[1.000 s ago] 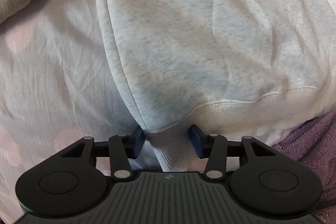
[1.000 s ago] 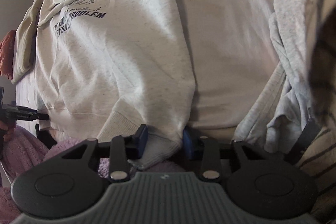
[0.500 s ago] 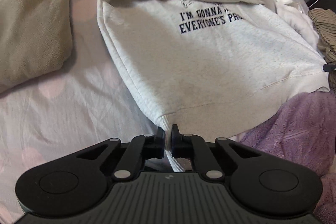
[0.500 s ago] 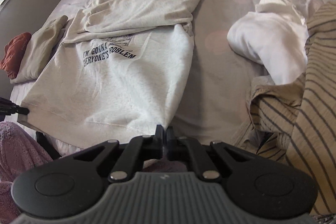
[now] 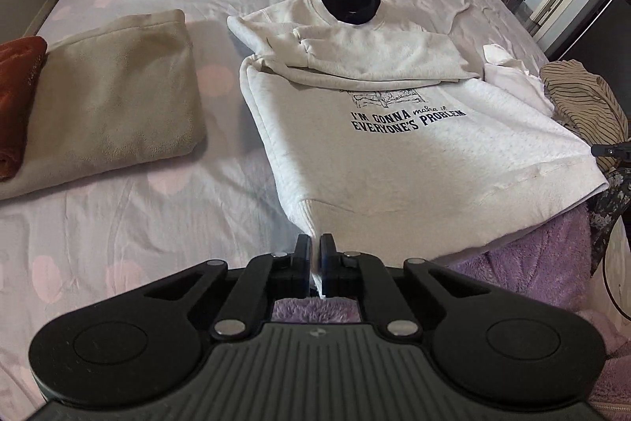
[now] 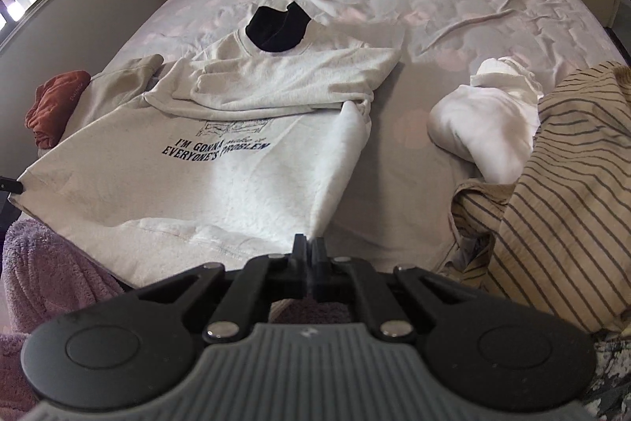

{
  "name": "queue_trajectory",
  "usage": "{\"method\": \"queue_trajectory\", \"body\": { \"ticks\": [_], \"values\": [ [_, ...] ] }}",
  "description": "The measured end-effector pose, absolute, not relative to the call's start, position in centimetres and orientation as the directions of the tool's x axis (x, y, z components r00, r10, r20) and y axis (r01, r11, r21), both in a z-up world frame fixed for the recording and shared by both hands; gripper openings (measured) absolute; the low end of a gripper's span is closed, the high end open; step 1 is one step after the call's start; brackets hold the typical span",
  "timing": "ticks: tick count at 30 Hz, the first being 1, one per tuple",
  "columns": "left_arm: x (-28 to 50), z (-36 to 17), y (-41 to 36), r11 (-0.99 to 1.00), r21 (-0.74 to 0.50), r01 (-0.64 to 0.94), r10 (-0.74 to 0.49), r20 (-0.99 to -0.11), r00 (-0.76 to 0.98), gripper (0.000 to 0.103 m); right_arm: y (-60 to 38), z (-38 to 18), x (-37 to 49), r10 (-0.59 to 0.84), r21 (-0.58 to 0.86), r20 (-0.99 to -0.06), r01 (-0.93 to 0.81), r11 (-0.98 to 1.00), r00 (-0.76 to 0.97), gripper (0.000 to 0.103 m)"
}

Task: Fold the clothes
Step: 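Open both grippers and regrasp the hem edge with the right gripper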

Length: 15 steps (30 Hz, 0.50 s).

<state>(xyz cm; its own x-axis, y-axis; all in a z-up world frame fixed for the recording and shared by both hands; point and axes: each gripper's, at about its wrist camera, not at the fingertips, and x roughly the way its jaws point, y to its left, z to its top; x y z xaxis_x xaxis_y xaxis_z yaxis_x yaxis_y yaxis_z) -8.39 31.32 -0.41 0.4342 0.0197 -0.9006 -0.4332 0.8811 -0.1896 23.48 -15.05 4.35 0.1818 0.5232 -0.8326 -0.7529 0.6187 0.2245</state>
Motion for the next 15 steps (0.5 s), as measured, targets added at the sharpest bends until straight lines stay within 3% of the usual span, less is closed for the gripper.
{"method": "queue_trajectory", "body": {
  "ticks": [7, 12, 13, 15],
  "values": [
    [-9.4, -1.4, 32.3, 0.875, -0.164, -0.456, 0.049, -0.906, 0.42, 0.0, -17.7, 4.7, 23.6, 0.534, 0.239, -0.815, -0.709, 0.663, 0.224, 0.0],
    [-6.6, -2.6, 30.8, 0.932, -0.107, -0.347, 0.042, -0.917, 0.397, 0.0, -15.2, 3.2, 22.6, 0.519, 0.218, -0.838, -0.769, 0.601, 0.167, 0.001],
    [-5.7, -2.7, 30.2, 0.945, -0.091, -0.314, 0.044, -0.917, 0.397, 0.001, -14.2, 2.9, 22.1, 0.512, 0.195, -0.843, -0.794, 0.575, 0.164, 0.005],
    [-4.2, -3.1, 28.9, 0.968, -0.059, -0.243, 0.044, -0.916, 0.399, 0.012, -12.2, 2.5, 21.1, 0.499, 0.149, -0.852, -0.841, 0.52, 0.158, 0.005]
  ]
}}
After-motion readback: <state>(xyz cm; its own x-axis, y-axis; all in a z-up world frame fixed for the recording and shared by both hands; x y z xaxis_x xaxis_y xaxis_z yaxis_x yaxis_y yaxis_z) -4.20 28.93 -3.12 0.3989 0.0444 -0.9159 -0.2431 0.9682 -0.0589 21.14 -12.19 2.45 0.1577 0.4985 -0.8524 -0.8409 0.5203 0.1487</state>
